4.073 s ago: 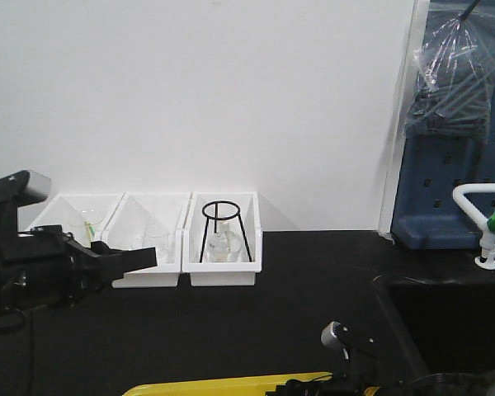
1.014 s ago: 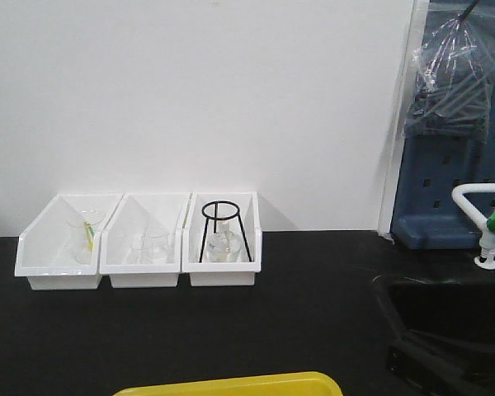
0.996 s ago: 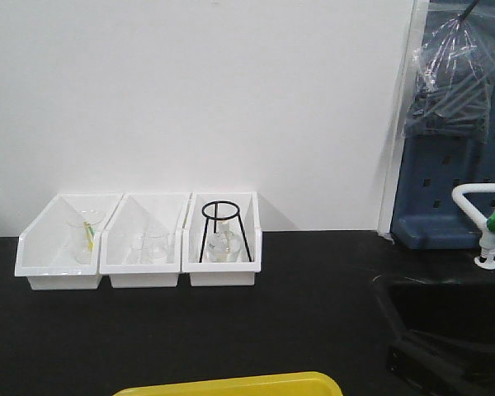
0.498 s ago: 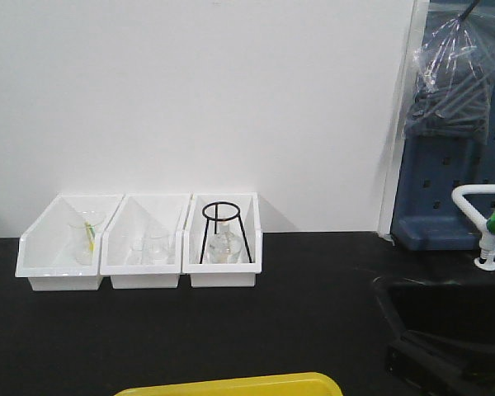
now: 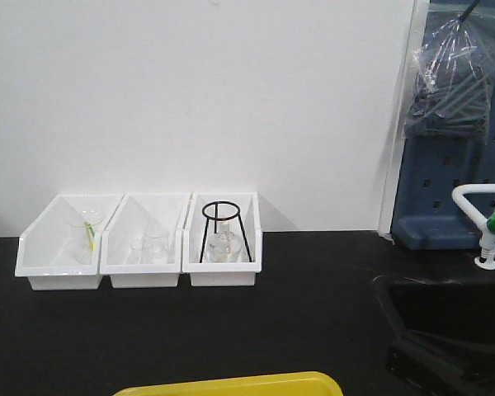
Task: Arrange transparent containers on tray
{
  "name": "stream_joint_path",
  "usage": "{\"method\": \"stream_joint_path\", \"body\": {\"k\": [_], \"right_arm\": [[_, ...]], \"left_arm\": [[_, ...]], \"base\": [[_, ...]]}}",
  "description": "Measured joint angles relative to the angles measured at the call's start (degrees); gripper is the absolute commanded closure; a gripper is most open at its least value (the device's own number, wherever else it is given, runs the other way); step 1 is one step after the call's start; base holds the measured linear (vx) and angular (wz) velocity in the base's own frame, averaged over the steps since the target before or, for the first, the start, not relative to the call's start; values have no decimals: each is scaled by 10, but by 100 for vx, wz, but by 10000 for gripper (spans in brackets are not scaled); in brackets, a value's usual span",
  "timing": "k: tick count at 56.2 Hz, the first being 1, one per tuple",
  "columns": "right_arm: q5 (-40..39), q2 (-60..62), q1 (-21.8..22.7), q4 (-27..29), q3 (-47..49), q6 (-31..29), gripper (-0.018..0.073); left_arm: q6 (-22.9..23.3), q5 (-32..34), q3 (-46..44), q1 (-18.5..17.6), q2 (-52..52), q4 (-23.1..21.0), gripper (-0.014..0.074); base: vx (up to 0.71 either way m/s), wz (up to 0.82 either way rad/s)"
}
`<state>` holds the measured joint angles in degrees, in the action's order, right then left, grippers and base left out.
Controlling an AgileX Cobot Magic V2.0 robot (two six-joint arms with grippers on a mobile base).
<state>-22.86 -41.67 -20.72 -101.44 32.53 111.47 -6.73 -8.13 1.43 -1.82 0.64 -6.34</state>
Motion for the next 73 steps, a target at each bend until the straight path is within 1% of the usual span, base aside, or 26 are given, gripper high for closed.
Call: {"method": "stream_joint_path", "body": {"k": [32, 44, 47, 49, 52, 54, 57, 58, 59, 60, 61, 62, 63, 64, 65, 66, 67, 68, 69, 72, 73], "right_arm": [[0, 0, 0, 0, 0, 0, 571], [12, -8, 0, 0, 0, 7, 571], [20, -13, 0, 5, 0, 8, 571], [27, -17, 0, 20, 0, 6, 571], [42, -23, 0, 55, 0, -8, 571], [57, -27, 0, 90, 0, -30, 571], [87, -32, 0, 175, 0, -90, 571], [99, -33, 0, 197, 0, -121, 571], [107, -34, 0, 235, -1, -143, 571], [120, -34, 0, 262, -1, -179, 571], [129, -34, 0, 303, -1, -206, 571], [141, -35, 0, 332, -1, -248, 571], [149, -35, 0, 376, -1, -279, 571], [161, -35, 0, 407, -1, -326, 571], [169, -35, 0, 438, -1, -360, 571], [181, -35, 0, 485, -1, -410, 571], [189, -35, 0, 532, -1, -445, 571], [201, -35, 0, 564, -1, -497, 571], [209, -34, 0, 596, -1, -532, 571], [245, -28, 0, 733, -1, -670, 571], [255, -26, 0, 762, -1, -703, 571]], "left_arm": [[0, 0, 0, 0, 0, 0, 596], [0, 0, 0, 0, 0, 0, 596], [0, 0, 0, 0, 0, 0, 596], [0, 0, 0, 0, 0, 0, 596], [0, 0, 0, 0, 0, 0, 596], [0, 0, 0, 0, 0, 0, 596], [0, 0, 0, 0, 0, 0, 596], [0, 0, 0, 0, 0, 0, 596], [0, 0, 0, 0, 0, 0, 596], [0, 0, 0, 0, 0, 0, 596], [0, 0, 0, 0, 0, 0, 596], [0, 0, 0, 0, 0, 0, 596], [0, 0, 0, 0, 0, 0, 596], [0, 0, 0, 0, 0, 0, 596], [0, 0, 0, 0, 0, 0, 596], [0, 0, 0, 0, 0, 0, 596], [0, 0, 0, 0, 0, 0, 596], [0, 0, 0, 0, 0, 0, 596], [0, 0, 0, 0, 0, 0, 596], [0, 0, 0, 0, 0, 0, 596], [0, 0, 0, 0, 0, 0, 596]], "base": [[0, 0], [0, 0], [0, 0], [0, 0], [0, 0], [0, 0], [0, 0], [0, 0], [0, 0], [0, 0], [0, 0], [0, 0], [0, 0], [0, 0], [0, 0], [0, 0], [0, 0], [0, 0], [0, 0], [0, 0], [0, 0]]}}
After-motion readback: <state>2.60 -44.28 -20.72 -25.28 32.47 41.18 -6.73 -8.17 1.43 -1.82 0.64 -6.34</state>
